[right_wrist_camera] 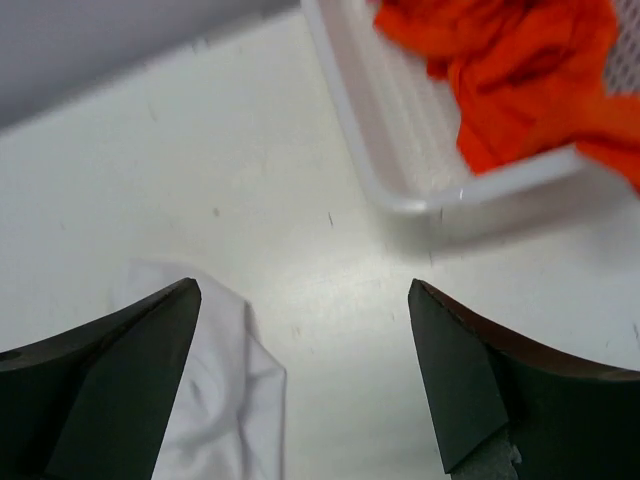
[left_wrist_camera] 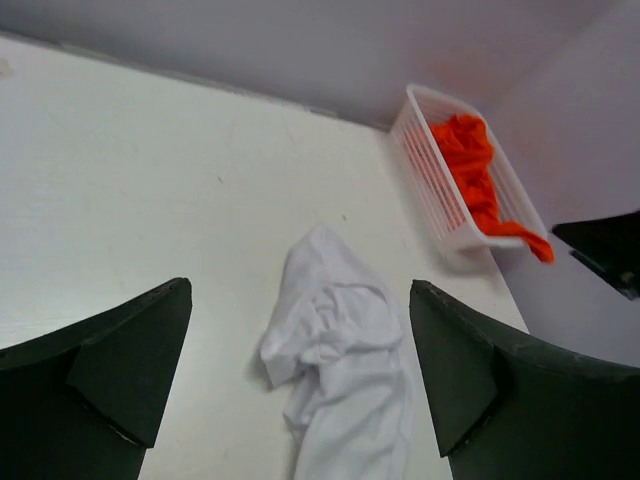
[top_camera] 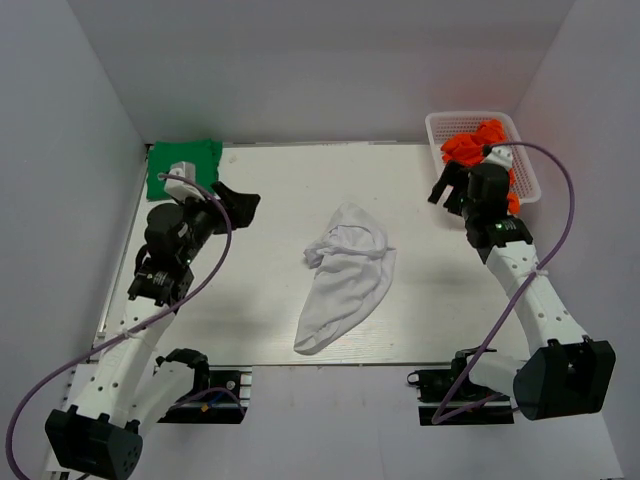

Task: Fold and stack the t-shirts
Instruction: Flatten out the tshirt

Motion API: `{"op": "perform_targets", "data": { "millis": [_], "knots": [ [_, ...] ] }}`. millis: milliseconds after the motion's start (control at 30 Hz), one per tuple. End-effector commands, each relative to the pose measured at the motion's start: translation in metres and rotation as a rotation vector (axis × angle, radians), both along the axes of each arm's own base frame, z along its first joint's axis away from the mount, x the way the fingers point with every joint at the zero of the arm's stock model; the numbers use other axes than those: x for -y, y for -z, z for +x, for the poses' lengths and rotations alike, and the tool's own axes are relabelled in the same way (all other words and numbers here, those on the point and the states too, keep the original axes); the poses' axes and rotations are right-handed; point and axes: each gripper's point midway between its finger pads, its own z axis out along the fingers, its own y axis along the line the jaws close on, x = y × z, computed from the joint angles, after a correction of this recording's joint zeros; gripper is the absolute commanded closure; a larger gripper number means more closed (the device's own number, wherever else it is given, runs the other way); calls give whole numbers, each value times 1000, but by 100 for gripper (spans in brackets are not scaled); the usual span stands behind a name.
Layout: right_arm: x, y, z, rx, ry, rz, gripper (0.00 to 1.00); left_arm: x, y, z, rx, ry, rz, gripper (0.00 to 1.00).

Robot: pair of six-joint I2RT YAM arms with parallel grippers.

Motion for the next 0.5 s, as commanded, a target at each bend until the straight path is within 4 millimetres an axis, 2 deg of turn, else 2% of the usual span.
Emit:
{"op": "perform_targets", "data": {
  "millis": [0, 33, 100, 167, 200, 233, 300, 333, 367, 433, 467],
  "knots": [
    [-15, 15, -24, -68, -104, 25, 10, 33, -4, -22, 4, 204, -14, 0],
    [-21, 20, -27, -78, -144, 27, 10, 38, 10, -18, -52, 237, 17, 0],
    [-21, 25, -28, -97, -163, -5, 10, 56, 22, -24, -118, 365, 59, 0],
    [-33, 29, -26, -118, -243, -14, 10, 63, 69, -26, -313, 428, 91, 0],
    [-38, 30, -25, -127, -283, -30, 10, 68, 84, -30, -370, 462, 98, 0],
    [-43, 32, -20, -144, -311, -28, 10, 71, 97, -37, -437, 495, 90, 0],
    [-57, 54, -15, -220, -386, -42, 10, 86, 126, -55, -536, 580, 88, 0],
    [-66, 50, -14, -232, -428, -55, 10, 93, 131, -64, -560, 610, 71, 0],
    [-77, 69, -11, -291, -478, -46, 10, 103, 147, -80, -618, 649, 59, 0],
    [-96, 69, -9, -295, -542, -64, 10, 114, 163, -96, -686, 686, 61, 0],
    [-100, 82, -6, -330, -546, -69, 10, 118, 174, -106, -726, 706, 67, 0]
  ]
}}
